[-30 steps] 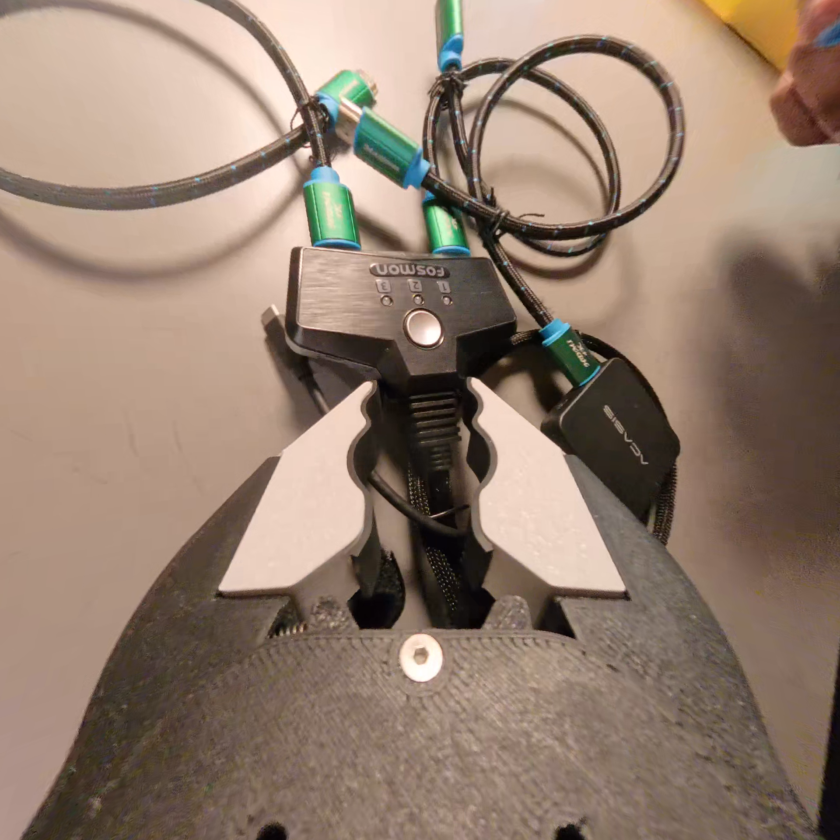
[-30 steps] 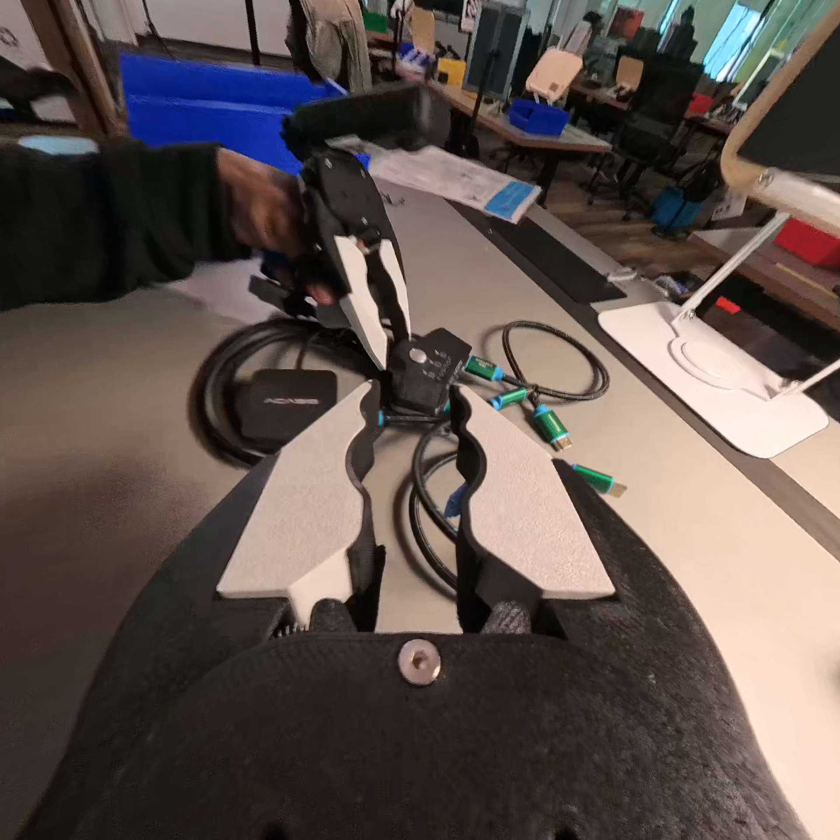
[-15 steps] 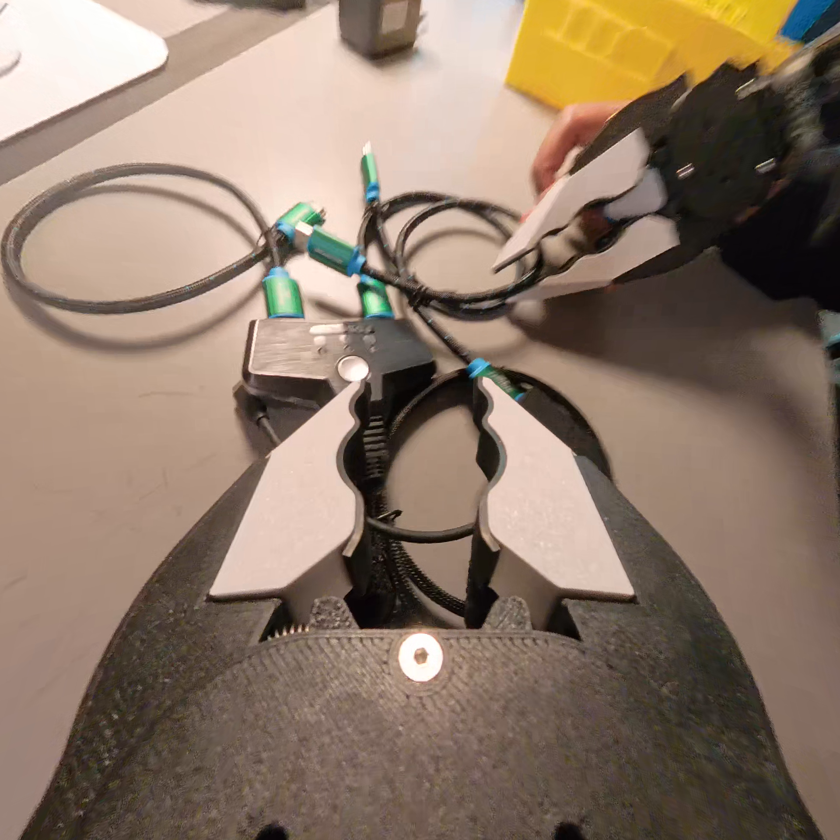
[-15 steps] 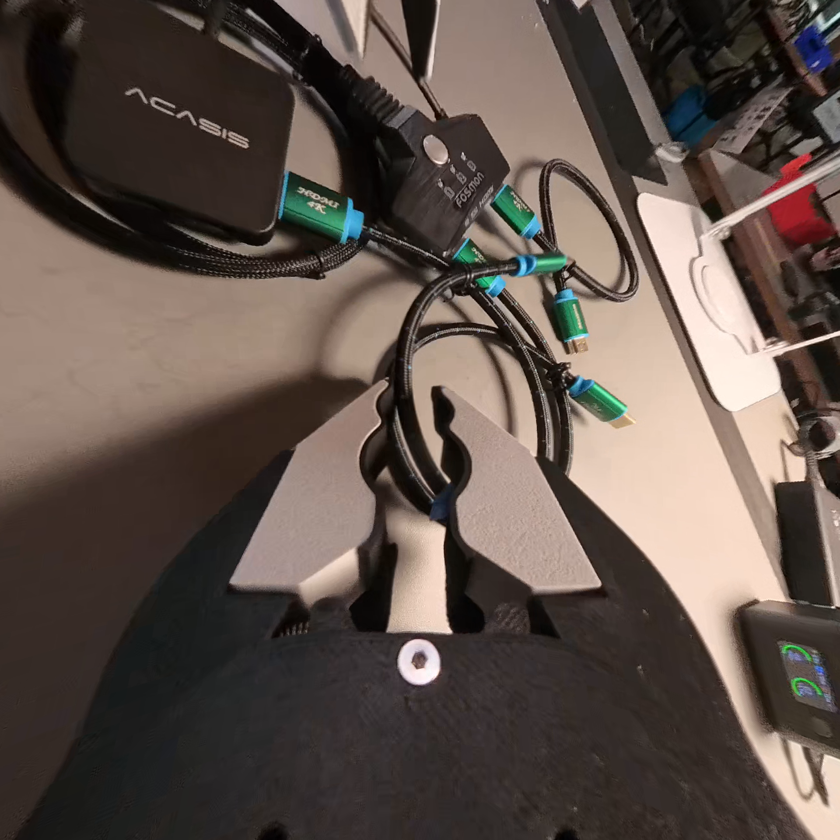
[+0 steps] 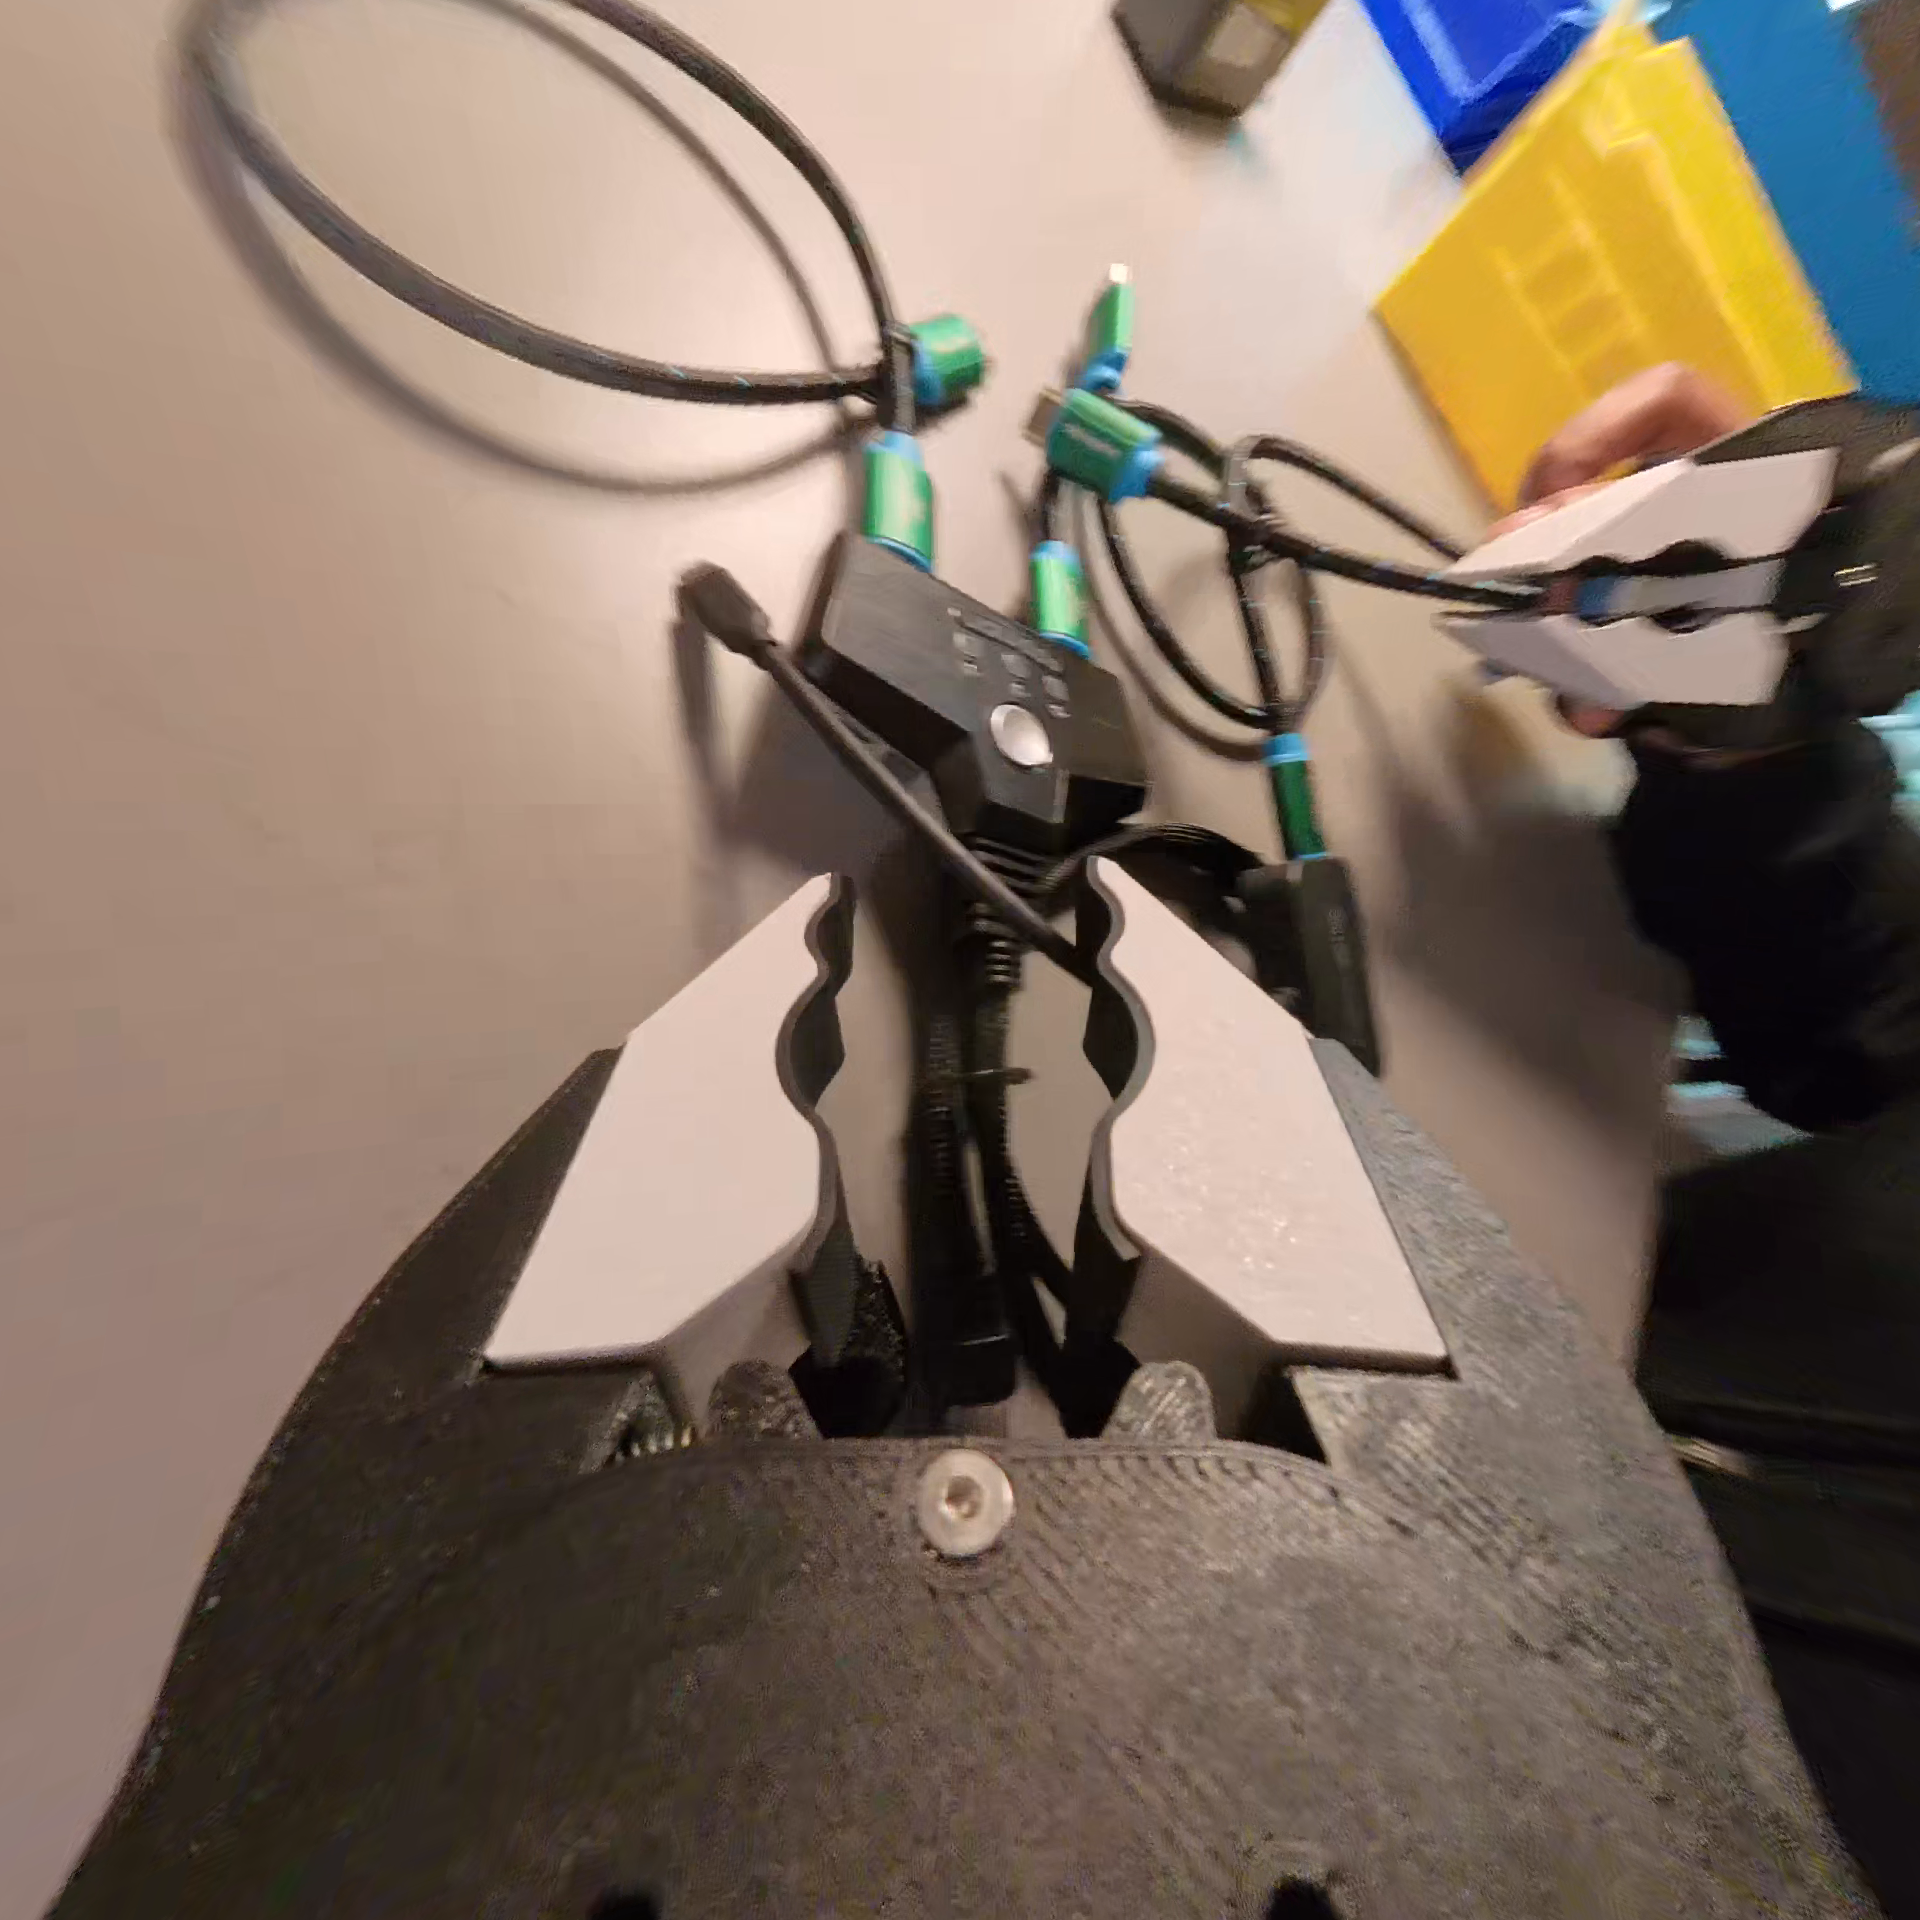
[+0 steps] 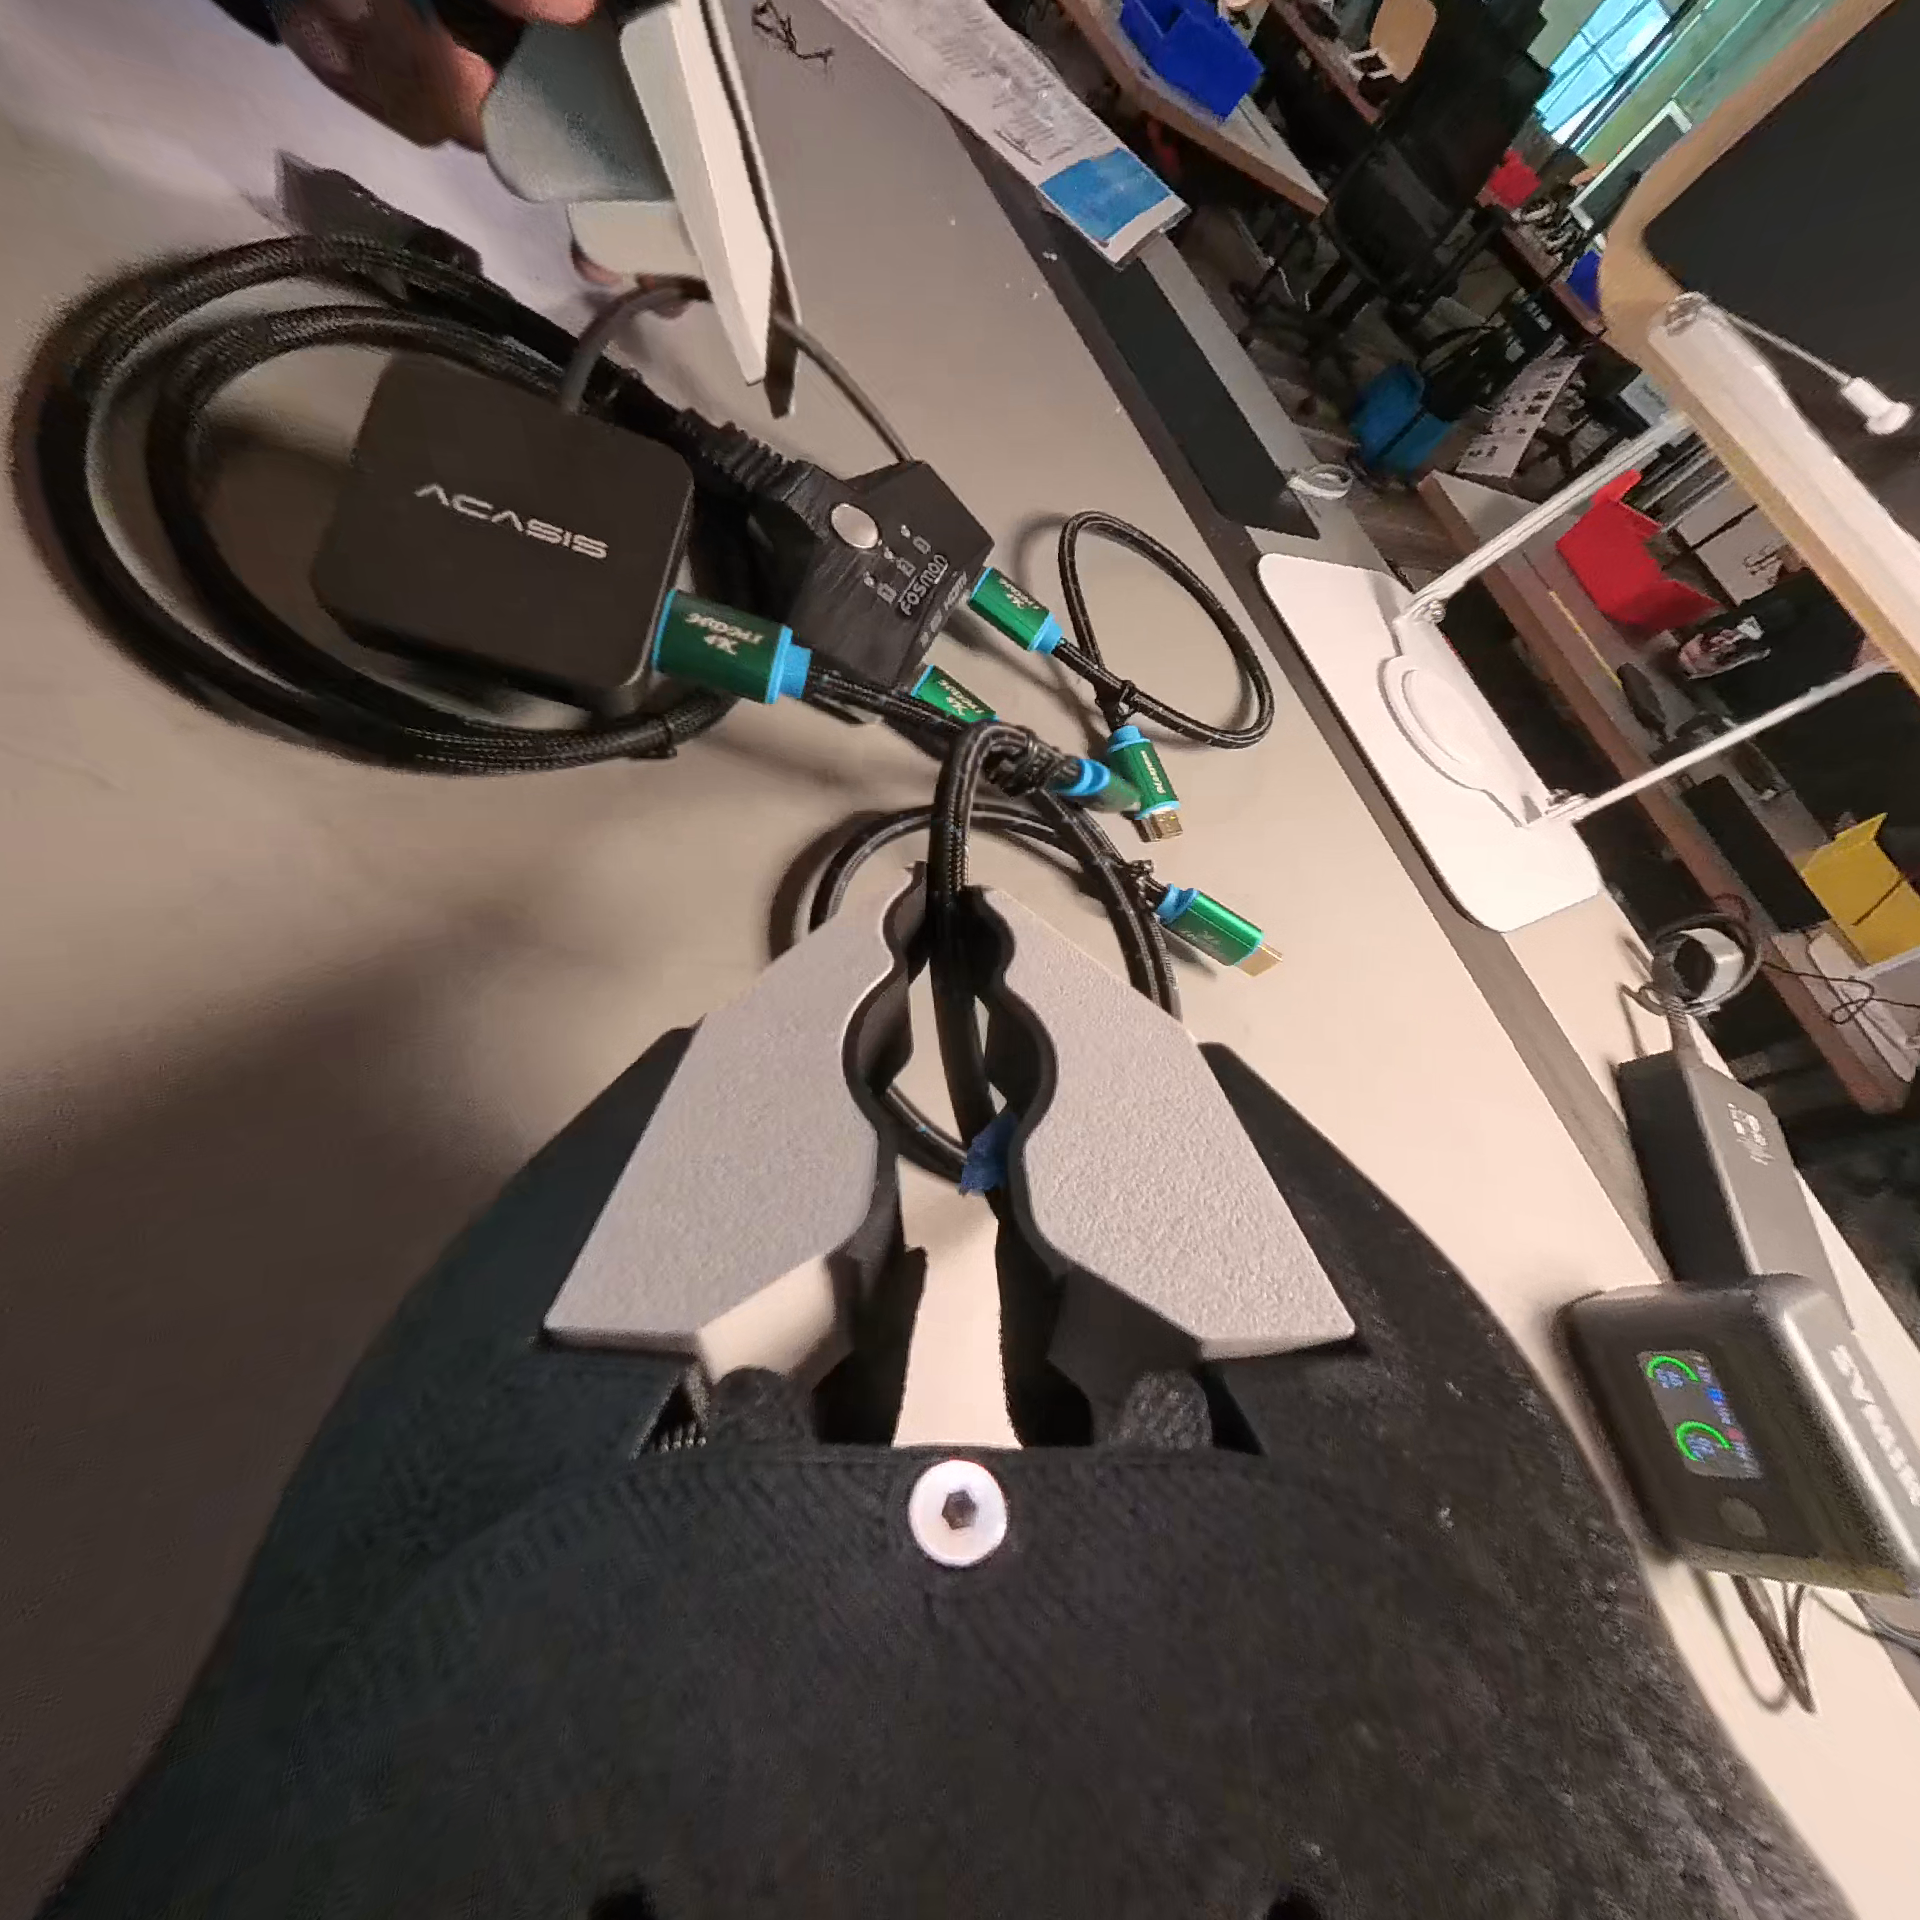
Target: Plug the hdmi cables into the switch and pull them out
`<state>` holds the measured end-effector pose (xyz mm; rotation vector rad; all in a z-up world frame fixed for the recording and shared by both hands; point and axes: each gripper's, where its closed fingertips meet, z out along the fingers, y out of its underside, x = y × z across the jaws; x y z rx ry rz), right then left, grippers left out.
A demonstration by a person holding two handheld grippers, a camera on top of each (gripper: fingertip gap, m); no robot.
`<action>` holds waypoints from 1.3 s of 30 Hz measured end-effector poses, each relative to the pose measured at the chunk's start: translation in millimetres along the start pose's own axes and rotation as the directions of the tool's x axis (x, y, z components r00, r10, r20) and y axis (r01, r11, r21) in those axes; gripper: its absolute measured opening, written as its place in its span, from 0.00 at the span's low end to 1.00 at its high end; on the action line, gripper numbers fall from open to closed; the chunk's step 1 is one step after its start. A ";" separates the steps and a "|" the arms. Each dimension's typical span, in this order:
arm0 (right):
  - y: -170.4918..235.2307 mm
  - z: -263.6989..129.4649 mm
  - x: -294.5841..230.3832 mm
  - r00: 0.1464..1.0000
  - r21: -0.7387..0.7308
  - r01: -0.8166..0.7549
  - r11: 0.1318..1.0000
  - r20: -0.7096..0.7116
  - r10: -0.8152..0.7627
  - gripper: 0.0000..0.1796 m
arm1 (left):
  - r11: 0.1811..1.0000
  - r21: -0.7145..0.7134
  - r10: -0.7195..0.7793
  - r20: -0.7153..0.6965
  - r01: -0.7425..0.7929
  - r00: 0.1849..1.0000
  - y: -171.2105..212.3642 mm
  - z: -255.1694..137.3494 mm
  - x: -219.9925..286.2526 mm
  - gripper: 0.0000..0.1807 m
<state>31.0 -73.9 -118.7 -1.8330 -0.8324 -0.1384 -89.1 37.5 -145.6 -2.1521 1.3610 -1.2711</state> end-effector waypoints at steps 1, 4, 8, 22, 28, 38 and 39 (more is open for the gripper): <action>0.3 1.6 -3.2 1.000 -0.002 0.006 1.000 0.007 -0.006 0.03 | 1.000 -0.009 -0.027 -0.060 0.027 0.998 1.8 2.7 7.2 0.24; -0.1 3.4 -8.9 0.999 -0.009 0.029 1.000 0.017 -0.029 0.04 | 0.996 0.082 -0.012 -0.075 0.018 0.997 -12.8 3.2 12.1 0.07; -4.6 -3.0 -9.9 0.998 -0.006 0.044 0.999 0.039 -0.043 0.04 | 0.966 0.222 0.138 -0.020 -0.130 0.990 -37.3 -12.6 24.3 0.02; -39.4 -75.4 -55.5 0.906 0.157 0.087 0.984 0.398 -0.144 0.21 | 0.917 0.228 0.346 -0.050 -0.327 0.937 -30.2 14.1 75.3 0.01; -38.9 -26.6 -49.6 0.948 0.136 0.125 0.983 0.275 -0.159 0.26 | 0.901 0.263 0.379 -0.089 -0.346 0.921 -32.1 14.2 92.6 0.01; -21.8 40.4 -70.3 0.908 -0.048 0.390 0.920 0.189 -0.375 0.21 | 0.882 0.316 0.411 -0.153 -0.350 0.899 -33.4 9.7 114.4 0.02; -20.5 41.6 -70.0 0.911 -0.059 0.385 0.921 0.184 -0.369 0.19 | 0.885 0.324 0.400 -0.164 -0.334 0.902 -34.4 8.8 114.4 0.02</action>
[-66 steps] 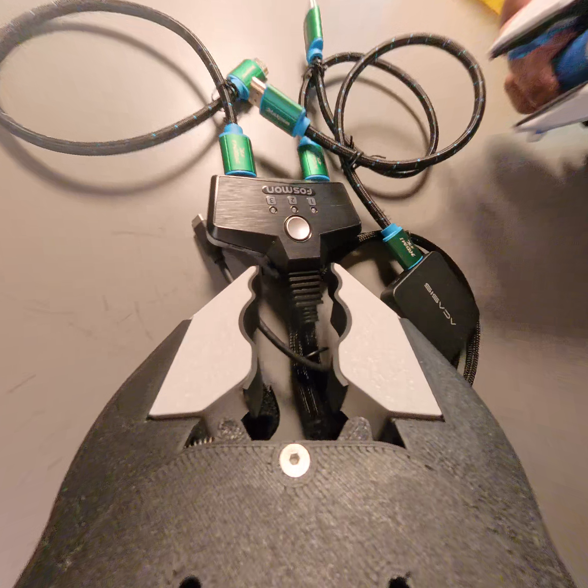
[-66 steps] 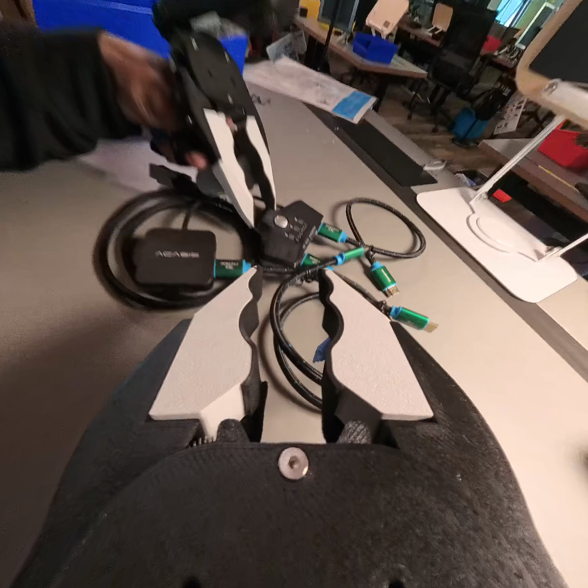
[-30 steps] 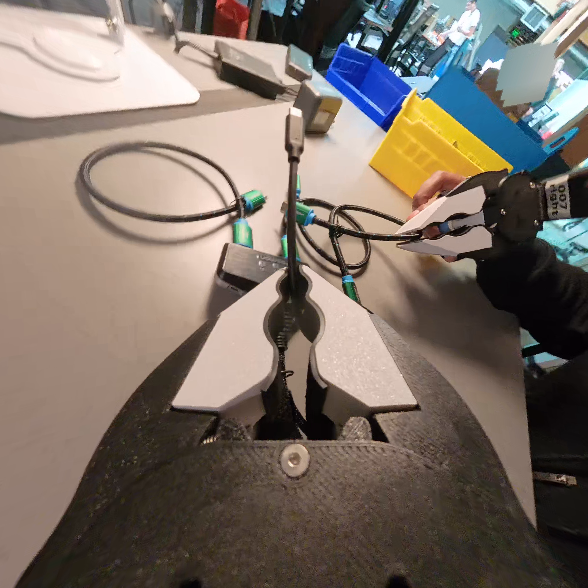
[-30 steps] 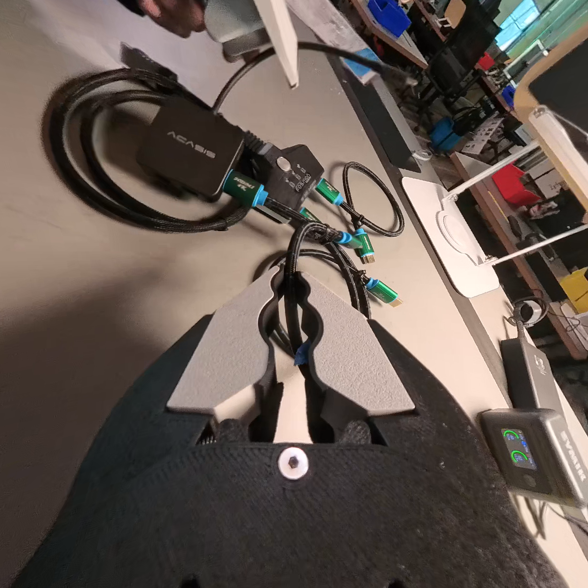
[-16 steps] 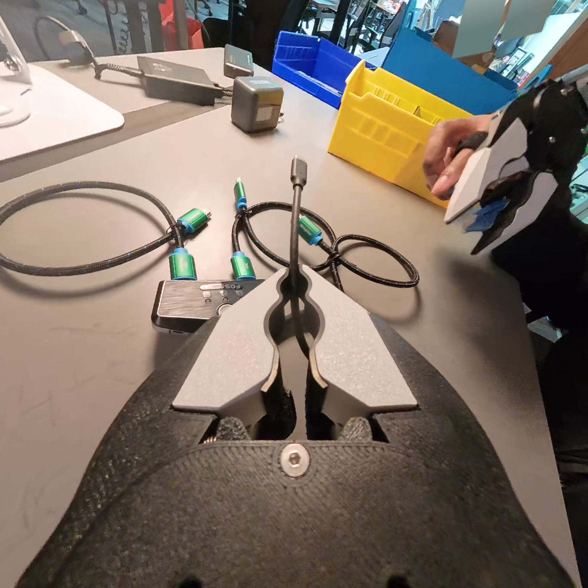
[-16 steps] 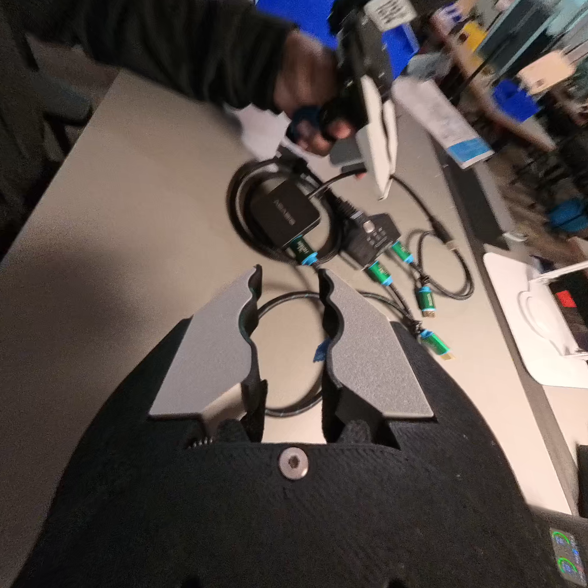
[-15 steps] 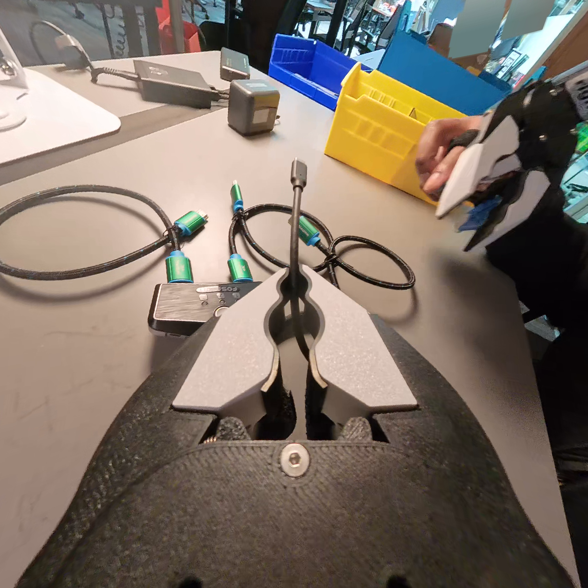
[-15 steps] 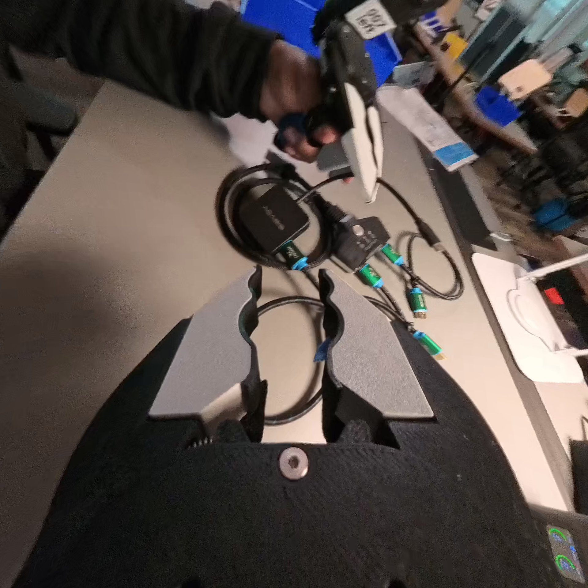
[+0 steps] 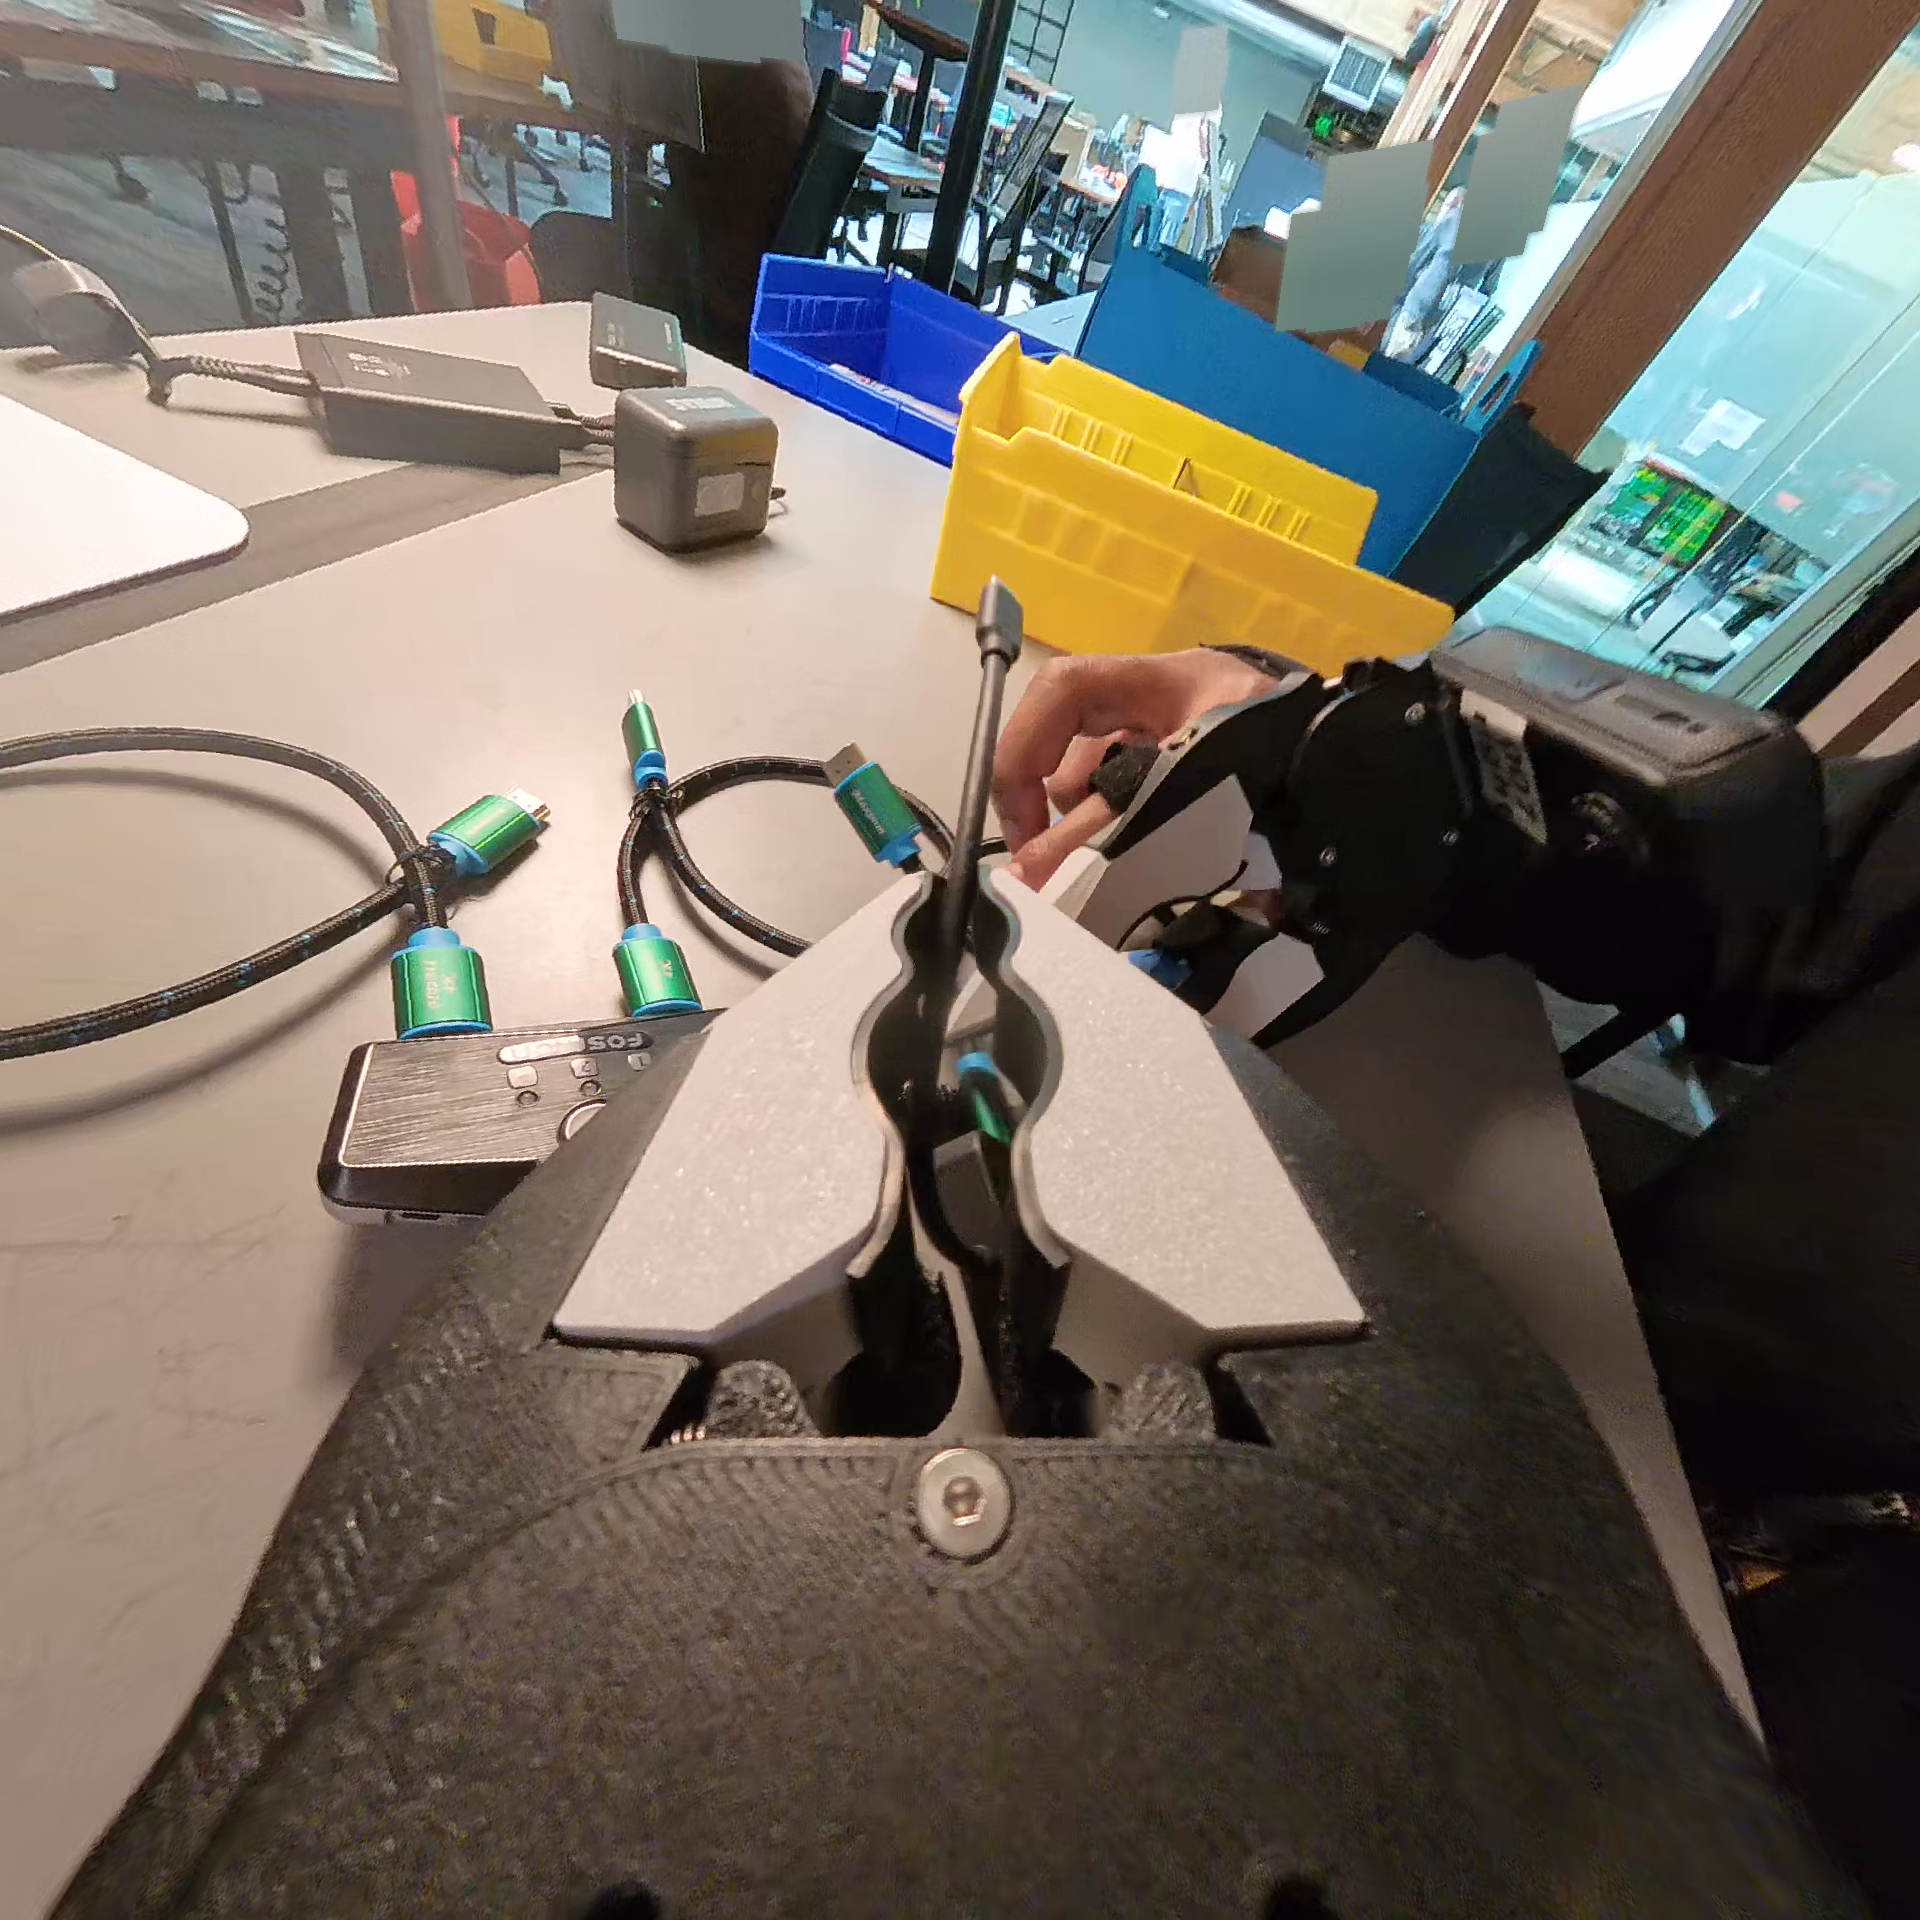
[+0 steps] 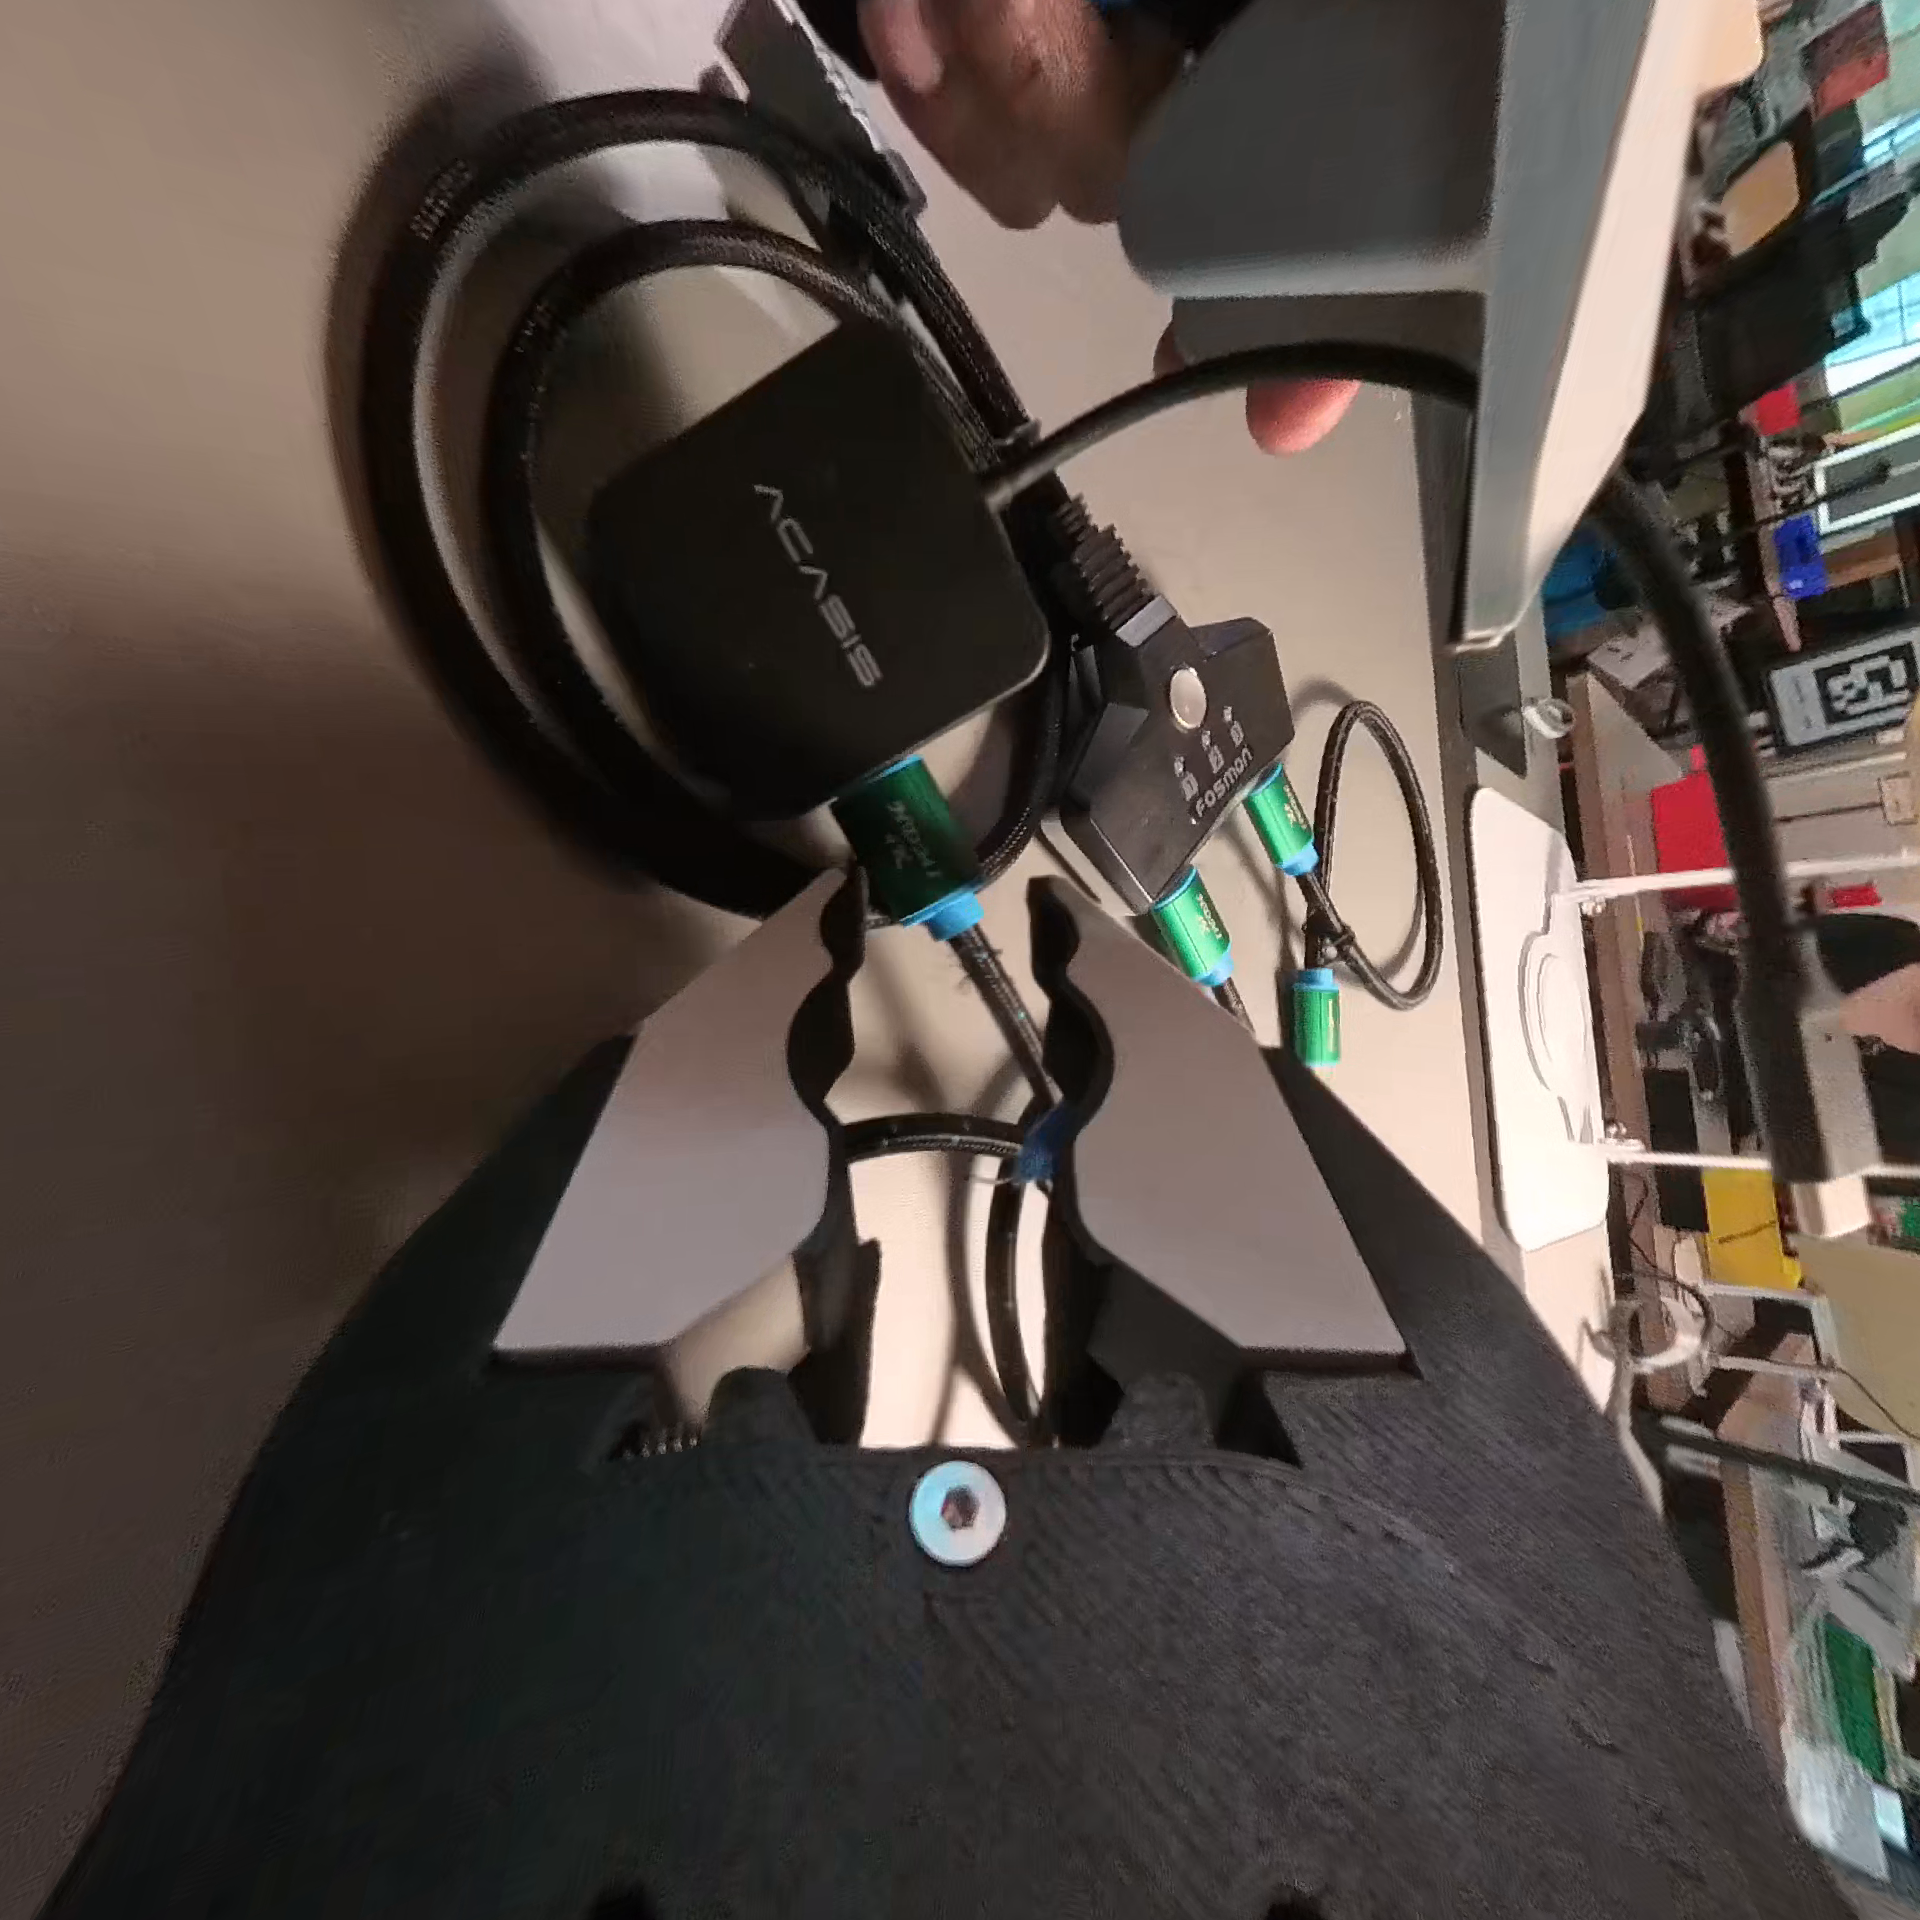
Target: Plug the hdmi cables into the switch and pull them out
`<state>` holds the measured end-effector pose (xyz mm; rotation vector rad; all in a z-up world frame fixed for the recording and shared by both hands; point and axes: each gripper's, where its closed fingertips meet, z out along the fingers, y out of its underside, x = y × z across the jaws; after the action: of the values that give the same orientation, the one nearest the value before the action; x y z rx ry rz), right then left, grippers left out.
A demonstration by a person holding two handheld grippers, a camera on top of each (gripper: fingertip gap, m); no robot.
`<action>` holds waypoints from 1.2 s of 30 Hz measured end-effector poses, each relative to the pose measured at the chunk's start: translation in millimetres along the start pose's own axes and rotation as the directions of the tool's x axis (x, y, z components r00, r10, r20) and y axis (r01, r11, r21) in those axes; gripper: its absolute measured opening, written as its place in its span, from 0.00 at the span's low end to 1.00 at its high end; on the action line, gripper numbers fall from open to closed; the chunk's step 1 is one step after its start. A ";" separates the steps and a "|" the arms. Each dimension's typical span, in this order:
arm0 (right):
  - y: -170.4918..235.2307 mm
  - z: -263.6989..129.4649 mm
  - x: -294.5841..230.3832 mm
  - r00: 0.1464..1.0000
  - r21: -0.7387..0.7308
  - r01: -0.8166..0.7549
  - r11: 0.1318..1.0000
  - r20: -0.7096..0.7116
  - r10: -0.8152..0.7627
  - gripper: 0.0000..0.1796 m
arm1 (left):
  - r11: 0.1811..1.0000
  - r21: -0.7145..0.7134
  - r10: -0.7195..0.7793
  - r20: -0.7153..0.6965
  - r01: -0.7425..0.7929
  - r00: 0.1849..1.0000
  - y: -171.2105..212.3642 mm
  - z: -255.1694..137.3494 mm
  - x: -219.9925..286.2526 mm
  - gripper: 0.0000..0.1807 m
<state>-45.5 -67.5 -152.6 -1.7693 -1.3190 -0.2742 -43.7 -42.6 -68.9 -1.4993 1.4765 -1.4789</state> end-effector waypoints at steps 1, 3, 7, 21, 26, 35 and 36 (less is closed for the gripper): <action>0.6 0.7 -1.0 1.000 -0.001 -0.005 1.000 0.003 0.005 0.16 | 1.000 0.015 -0.017 -0.009 0.017 1.000 -1.5 -0.9 -0.5 0.03; 0.8 0.7 -2.1 1.000 0.013 -0.013 1.000 0.006 0.013 0.14 | 0.998 0.033 -0.055 -0.029 0.056 0.998 -3.0 -2.1 -1.4 0.03; 3.1 -1.1 -1.7 0.997 0.038 -0.075 0.996 0.022 0.075 0.13 | 0.994 0.025 -0.111 0.007 0.110 0.994 0.7 -0.8 -10.7 0.14; 25.7 -8.0 14.2 0.973 0.057 -0.214 0.975 -0.079 0.218 0.11 | 0.917 -0.378 -0.087 0.120 0.126 0.989 64.3 -6.7 -20.4 0.32; 27.2 -11.7 20.0 0.965 0.081 -0.220 0.972 -0.126 0.228 0.10 | 0.913 -0.388 -0.081 0.131 0.126 0.988 71.3 1.8 -21.9 0.30; 22.0 -20.3 29.4 0.954 0.147 -0.215 0.965 -0.180 0.240 0.00 | 0.941 -0.278 -0.137 0.202 0.191 0.970 58.8 7.8 -34.2 0.28; 24.0 -18.4 27.5 0.957 0.137 -0.209 0.968 -0.175 0.232 0.01 | 0.940 -0.282 -0.139 0.202 0.193 0.970 59.6 8.3 -33.7 0.28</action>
<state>-7.9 -64.2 -136.9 -1.7272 -0.9731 -0.2288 -47.0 -27.8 -136.2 -1.9279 1.5463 -1.2103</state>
